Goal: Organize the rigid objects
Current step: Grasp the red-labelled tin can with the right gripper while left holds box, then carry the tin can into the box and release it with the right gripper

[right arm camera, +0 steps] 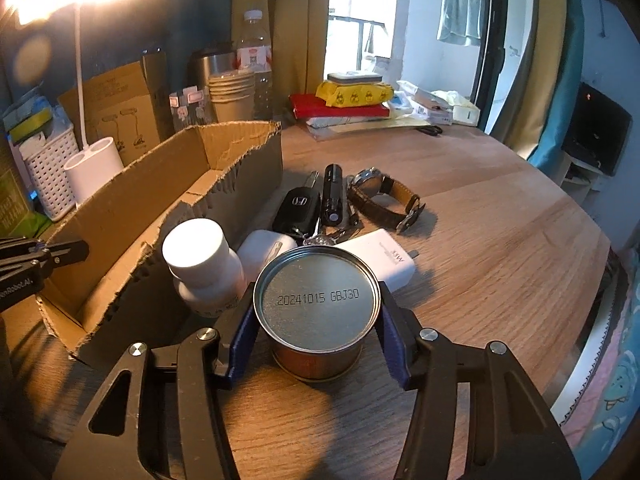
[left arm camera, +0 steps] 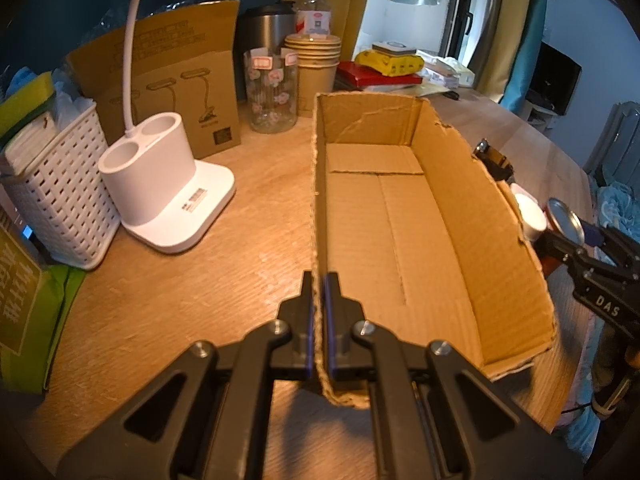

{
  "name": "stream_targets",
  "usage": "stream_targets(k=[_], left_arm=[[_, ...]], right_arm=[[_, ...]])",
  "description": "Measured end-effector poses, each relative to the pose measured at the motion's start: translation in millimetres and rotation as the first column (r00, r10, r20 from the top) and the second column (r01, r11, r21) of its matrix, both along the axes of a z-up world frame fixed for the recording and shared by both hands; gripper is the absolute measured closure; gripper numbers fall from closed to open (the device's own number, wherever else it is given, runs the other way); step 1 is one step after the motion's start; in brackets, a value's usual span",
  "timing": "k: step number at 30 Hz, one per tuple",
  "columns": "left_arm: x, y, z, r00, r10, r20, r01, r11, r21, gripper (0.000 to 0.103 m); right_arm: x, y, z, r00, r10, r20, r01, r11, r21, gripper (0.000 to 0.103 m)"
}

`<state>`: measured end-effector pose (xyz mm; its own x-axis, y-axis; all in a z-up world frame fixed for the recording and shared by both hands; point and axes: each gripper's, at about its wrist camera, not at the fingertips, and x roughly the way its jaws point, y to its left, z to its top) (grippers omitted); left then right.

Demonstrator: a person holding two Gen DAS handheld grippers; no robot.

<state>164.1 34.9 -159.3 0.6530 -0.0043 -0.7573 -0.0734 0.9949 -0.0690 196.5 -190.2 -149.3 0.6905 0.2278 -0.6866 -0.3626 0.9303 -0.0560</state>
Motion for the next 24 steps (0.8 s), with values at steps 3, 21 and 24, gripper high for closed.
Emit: stream_targets(k=[3,21,24], left_arm=[[-0.3,-0.3,0.5,1.0,-0.005,0.005,0.005,1.0,-0.002,0.099],[0.3,-0.1,0.5,1.0,-0.012,0.022,0.013,1.0,-0.012,0.099],[0.7,0.4,0.3,1.0,-0.012,0.022,0.012,1.0,-0.016,0.099]], right_arm=[[-3.6,-0.5,8.0,1.0,-0.003,0.013,0.003,1.0,0.002,0.046],[-29.8,28.3,84.6,0.986,0.099,0.132,-0.107,0.993,0.058,0.046],[-33.8,41.9,89.9,0.98,0.136,0.143,-0.145,0.988,0.058,0.046]])
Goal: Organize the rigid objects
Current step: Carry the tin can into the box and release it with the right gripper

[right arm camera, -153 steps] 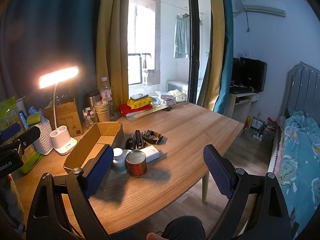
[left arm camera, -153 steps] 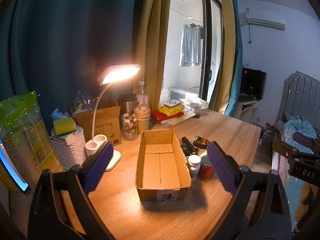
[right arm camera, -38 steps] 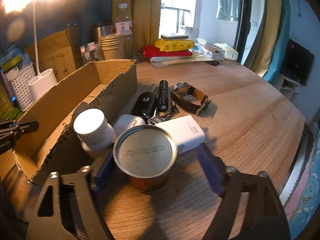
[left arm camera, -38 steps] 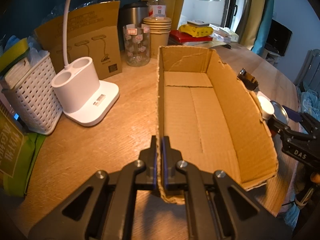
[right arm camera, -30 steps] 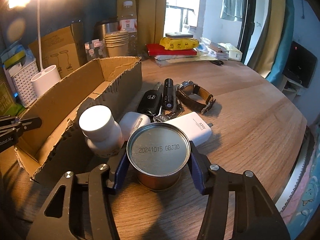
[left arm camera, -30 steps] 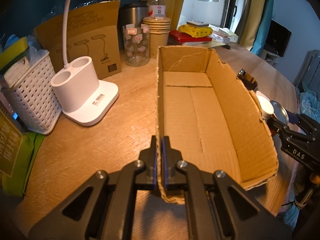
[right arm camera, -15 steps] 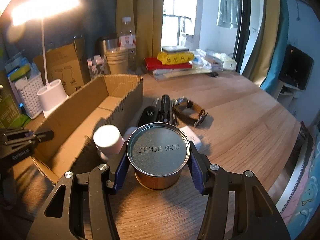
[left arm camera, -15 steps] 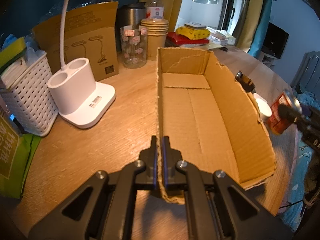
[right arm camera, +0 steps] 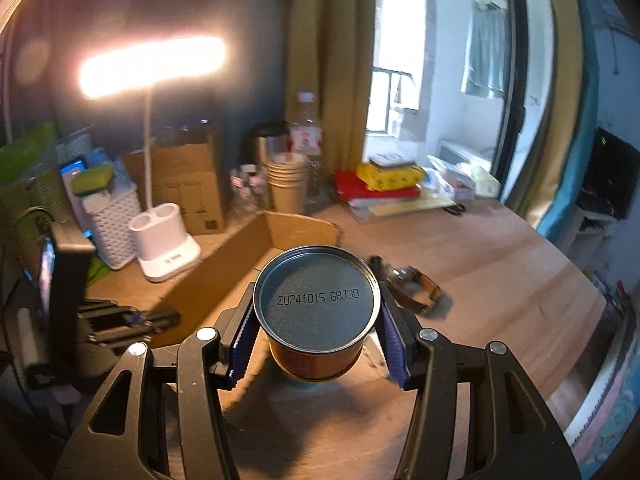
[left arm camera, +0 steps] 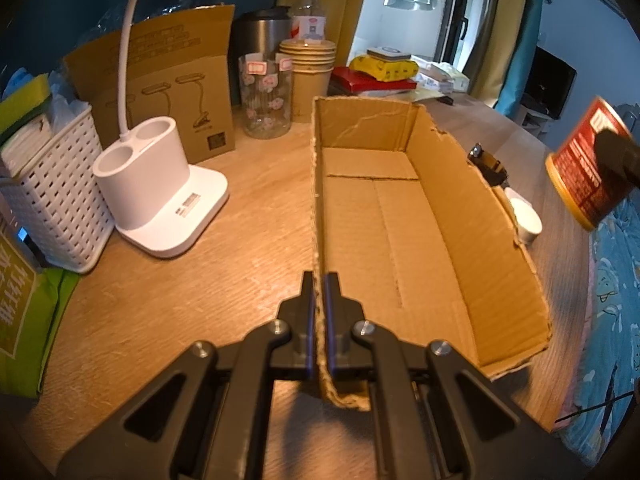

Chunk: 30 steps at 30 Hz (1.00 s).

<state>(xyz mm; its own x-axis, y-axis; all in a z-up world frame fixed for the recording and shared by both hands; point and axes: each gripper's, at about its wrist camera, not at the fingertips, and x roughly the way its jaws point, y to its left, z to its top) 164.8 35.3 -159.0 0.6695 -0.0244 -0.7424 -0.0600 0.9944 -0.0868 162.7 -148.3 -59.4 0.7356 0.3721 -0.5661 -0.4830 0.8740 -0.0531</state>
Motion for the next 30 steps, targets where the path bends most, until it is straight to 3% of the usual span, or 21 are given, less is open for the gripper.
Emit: stream_targets(k=[10,17,25,30], left_arm=[[-0.4,1.6,-1.2,1.0,0.002,0.003,-0.002,1.0,-0.024,0.099],[-0.5,2.6,-1.4,1.0,-0.003,0.008,0.003,0.999,-0.037,0.099],[0.0,2.6,-1.5,1.0,0.0,0.004,0.001,0.999,-0.045,0.099],[0.7,2.8,-2.0,1.0,0.0,0.002,0.0,0.999,-0.042,0.099]], right_arm=[[-3.5,33.3,-14.6,0.995,0.091,-0.046,-0.091,0.996,-0.008,0.046],[0.6,46.7,-37.9,0.99,0.103,-0.098,-0.105,0.994,-0.015,0.046],[-1.5,54.8,-36.9,0.985,0.137,-0.102,-0.137,0.991,0.007,0.046],[1.6,60.4,-55.5,0.975,0.152,-0.161,-0.153,0.988,0.007,0.046]])
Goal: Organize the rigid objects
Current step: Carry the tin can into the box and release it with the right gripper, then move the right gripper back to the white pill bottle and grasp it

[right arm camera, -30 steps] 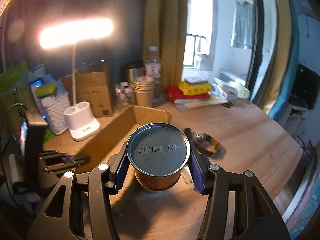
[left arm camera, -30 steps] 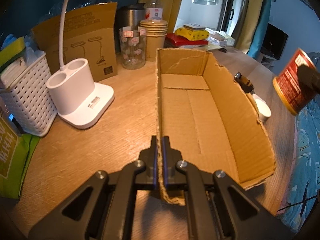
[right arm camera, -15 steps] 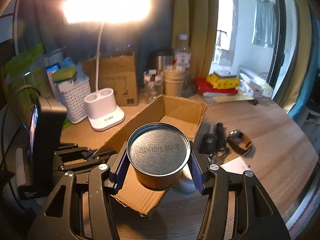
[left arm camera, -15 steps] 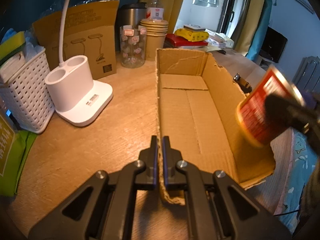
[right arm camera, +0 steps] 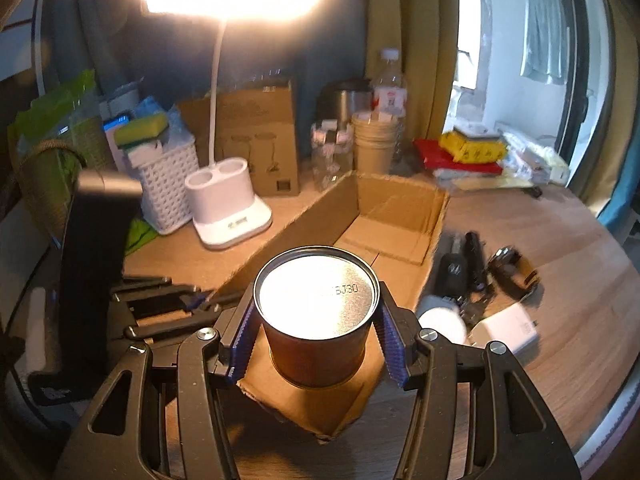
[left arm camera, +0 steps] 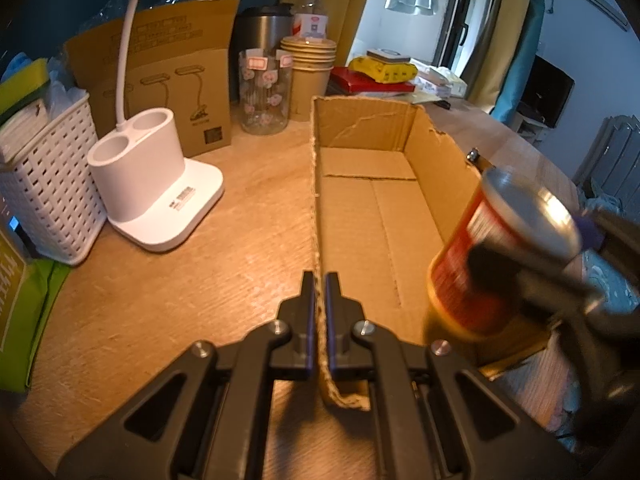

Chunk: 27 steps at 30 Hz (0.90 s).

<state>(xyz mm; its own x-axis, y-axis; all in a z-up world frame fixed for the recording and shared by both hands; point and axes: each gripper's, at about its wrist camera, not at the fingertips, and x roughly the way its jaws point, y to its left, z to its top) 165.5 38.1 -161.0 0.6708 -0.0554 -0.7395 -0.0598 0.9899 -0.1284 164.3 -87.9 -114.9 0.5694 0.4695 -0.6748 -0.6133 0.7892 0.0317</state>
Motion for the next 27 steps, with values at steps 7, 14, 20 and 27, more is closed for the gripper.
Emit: stream_targets(k=[7,14,20,27], left_arm=[[0.8,0.8,-1.1,1.0,0.0,0.001,0.0,1.0,-0.001,0.099],[0.9,0.9,-1.2,1.0,0.001,-0.001,-0.001,1.0,0.0,0.099],[1.7,0.6,-1.6,1.0,0.001,-0.002,-0.001,1.0,0.005,0.099],[2.9,0.4,-2.3,1.0,0.008,-0.005,-0.008,1.0,0.012,0.099]], right_arm=[[5.1,-5.6,-8.5,0.999,-0.005,-0.049,0.006,1.0,0.009,0.046],[6.5,-7.7,-11.4,0.997,-0.009,-0.076,0.01,1.0,0.016,0.037],[9.3,-14.4,-5.4,0.995,-0.01,-0.096,0.016,0.998,0.059,0.032],[0.0,-39.4,26.5,0.989,-0.111,0.096,0.1,0.989,0.109,0.027]])
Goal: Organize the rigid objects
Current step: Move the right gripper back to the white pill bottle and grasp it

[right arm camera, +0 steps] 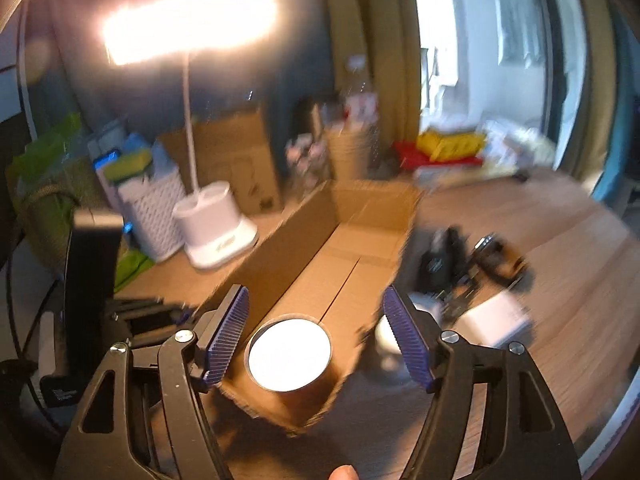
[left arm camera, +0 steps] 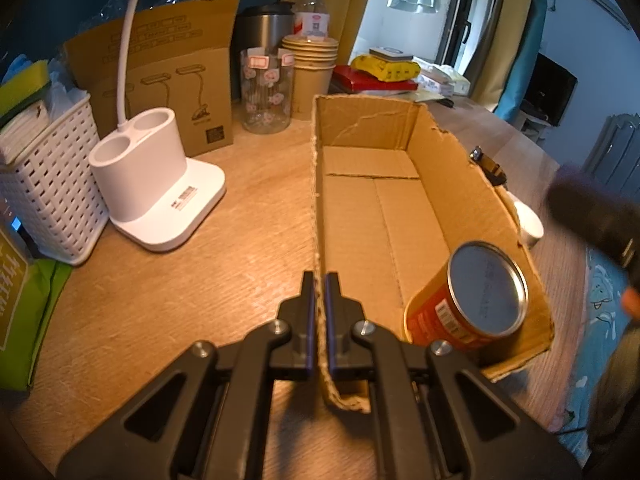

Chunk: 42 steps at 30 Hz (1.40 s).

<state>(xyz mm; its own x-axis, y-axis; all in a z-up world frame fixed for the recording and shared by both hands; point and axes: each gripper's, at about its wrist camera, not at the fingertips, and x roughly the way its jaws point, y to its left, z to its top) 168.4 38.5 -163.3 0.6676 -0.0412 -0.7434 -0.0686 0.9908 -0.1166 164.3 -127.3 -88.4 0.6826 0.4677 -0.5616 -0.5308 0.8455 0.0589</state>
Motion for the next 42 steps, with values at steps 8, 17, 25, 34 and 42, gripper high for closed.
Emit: stream_targets(k=[8,17,25,34,42], left_arm=[[0.5,0.5,-0.3,1.0,0.003,0.001,-0.003,1.0,0.005,0.099],[-0.5,4.4,0.1,1.0,0.008,0.005,-0.008,1.0,0.019,0.099],[-3.1,6.6,0.5,1.0,-0.004,0.011,0.004,1.0,0.011,0.099],[-7.5,10.7,1.0,1.0,-0.024,0.019,0.024,1.0,0.004,0.099],[-7.6,10.1,1.1,0.999,-0.028,0.017,0.027,1.0,0.01,0.099]], right_arm=[[6.1,-39.0,16.1,0.995,-0.091,0.041,0.09,0.996,0.02,0.026],[5.4,-61.5,9.6,0.99,-0.136,0.037,0.136,0.991,-0.002,0.026],[2.1,-56.4,-5.6,0.992,-0.126,0.009,0.126,0.992,-0.029,0.026],[5.3,-42.5,-27.7,0.993,-0.118,-0.032,0.115,0.991,-0.068,0.026],[9.3,-35.0,-42.2,0.993,-0.1,-0.057,0.095,0.992,-0.08,0.026]])
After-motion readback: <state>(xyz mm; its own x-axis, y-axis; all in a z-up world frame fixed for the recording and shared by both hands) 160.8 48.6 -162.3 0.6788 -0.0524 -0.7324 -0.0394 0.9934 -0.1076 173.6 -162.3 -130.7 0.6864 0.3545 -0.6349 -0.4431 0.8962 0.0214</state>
